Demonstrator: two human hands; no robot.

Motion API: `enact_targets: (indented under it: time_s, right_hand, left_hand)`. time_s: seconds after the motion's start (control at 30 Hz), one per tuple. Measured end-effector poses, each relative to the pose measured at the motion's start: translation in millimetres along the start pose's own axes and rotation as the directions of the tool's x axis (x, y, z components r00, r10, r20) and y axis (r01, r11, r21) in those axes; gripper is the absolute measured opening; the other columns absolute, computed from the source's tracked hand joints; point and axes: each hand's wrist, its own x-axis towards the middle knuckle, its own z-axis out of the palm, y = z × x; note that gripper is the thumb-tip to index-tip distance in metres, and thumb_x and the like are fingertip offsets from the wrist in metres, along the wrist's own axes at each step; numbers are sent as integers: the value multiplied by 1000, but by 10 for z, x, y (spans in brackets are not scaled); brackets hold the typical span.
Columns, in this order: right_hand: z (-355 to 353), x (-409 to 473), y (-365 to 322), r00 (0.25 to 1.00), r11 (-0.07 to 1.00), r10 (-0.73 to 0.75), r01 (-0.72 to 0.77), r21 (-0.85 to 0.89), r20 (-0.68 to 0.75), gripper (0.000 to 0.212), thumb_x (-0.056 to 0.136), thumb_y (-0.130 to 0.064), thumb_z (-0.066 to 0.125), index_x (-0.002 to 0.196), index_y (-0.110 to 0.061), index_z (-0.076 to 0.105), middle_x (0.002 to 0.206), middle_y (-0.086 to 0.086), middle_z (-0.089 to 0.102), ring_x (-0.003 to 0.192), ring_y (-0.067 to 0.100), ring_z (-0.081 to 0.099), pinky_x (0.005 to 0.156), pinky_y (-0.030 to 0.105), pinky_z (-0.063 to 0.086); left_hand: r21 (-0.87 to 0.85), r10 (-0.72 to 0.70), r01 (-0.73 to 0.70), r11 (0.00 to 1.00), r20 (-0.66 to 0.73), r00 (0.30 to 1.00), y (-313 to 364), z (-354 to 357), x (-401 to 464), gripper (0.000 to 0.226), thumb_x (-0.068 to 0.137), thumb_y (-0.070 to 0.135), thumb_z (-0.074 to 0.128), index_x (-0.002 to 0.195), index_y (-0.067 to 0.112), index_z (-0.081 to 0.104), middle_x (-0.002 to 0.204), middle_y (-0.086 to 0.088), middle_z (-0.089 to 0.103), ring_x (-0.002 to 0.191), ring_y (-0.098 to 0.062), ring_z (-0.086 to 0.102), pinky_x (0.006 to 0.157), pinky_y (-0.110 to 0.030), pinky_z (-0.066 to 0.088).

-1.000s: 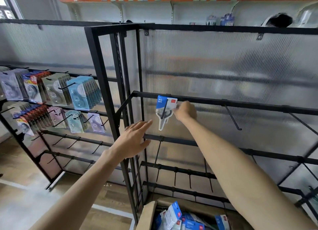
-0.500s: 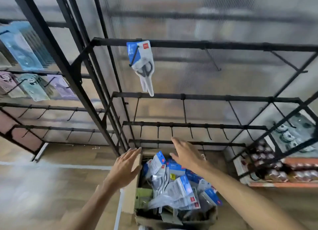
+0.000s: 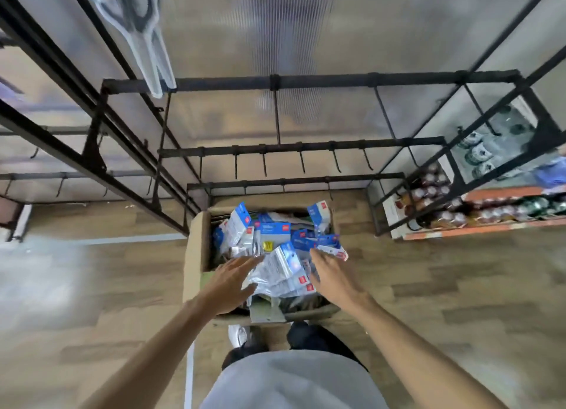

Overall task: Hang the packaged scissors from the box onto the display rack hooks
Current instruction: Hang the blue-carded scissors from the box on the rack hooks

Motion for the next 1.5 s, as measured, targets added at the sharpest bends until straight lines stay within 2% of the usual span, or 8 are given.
enact_targets:
  time_s: [0.17, 0.37, 0.57, 0.7, 0.83, 0.97, 1.13, 1.5]
  right_hand:
    - [225, -21, 228, 997, 995, -30, 23, 102, 71, 42, 78, -29, 76, 113, -12, 61, 101, 4, 71, 87, 22, 70, 59, 34, 56]
    - [287, -86, 391, 994, 985, -79, 66, 160, 72, 39, 88, -22, 65, 126, -10, 59, 112, 5, 70, 93, 25, 70, 66, 34, 55]
    - [352, -97, 533, 982, 978, -143, 121, 170, 122, 40, 95, -20, 52, 134, -10, 52, 125, 7, 66, 109, 26, 65, 81, 39, 56]
    - [339, -32, 561, 975, 977, -157, 131, 166, 155, 35, 97, -20, 48, 132, -13, 53, 124, 5, 65, 107, 26, 65, 78, 39, 55]
    - [388, 135, 436, 958, 974, -211, 189, 125, 195, 35, 94, -11, 51, 129, -16, 53, 118, 3, 66, 104, 25, 66, 72, 38, 53]
    - [420, 293, 330, 934, 964, -264, 245, 103, 241, 40, 90, 0, 55, 127, -15, 52, 115, 4, 64, 101, 26, 64, 68, 39, 50]
    - [479, 325, 382, 932, 963, -261, 232, 141, 251, 37, 91, -2, 55, 125, -17, 57, 116, 5, 66, 102, 26, 65, 74, 39, 54]
    - [511, 171, 420, 944, 969, -224, 189, 162, 241, 28, 90, -6, 58, 116, -15, 58, 111, 6, 68, 103, 27, 66, 80, 42, 57]
  left_hand:
    - [-57, 13, -10, 998, 53, 998, 418, 295, 331, 65, 96, 27, 60, 153, 37, 29, 155, -4, 36, 143, -23, 33, 113, -36, 32]
    - [12, -176, 176, 984, 98, 979, 725, 653, 818, 69, 95, 24, 60, 153, 40, 27, 162, -8, 12, 148, -30, 19, 112, -43, 40]
    - [27, -262, 261, 965, 83, 961, 769, 745, 956, 67, 90, 25, 68, 147, 19, 34, 155, -11, 21, 129, -33, 49, 94, -38, 54]
    - [-62, -315, 310, 949, -101, 944, 616, 674, 813, 45, 87, 11, 70, 127, 6, 51, 115, -11, 60, 89, -29, 65, 67, -34, 51]
    - [-169, -394, 361, 917, -246, 886, 446, 647, 575, 15, 82, -5, 64, 84, 7, 56, 75, -8, 66, 61, -25, 56, 55, -27, 36]
    - [-210, -405, 359, 909, -249, 880, 452, 698, 521, 16, 84, 4, 68, 94, 10, 57, 85, -5, 68, 72, -25, 65, 57, -27, 42]
    - [-122, -313, 304, 945, -70, 947, 597, 772, 681, 72, 88, 21, 71, 148, 33, 35, 124, -1, 47, 100, -19, 60, 72, -29, 53]
    - [191, -263, 258, 947, 6, 965, 697, 866, 934, 75, 90, 37, 69, 149, 37, 24, 136, -8, 37, 114, -23, 50, 82, -31, 53]
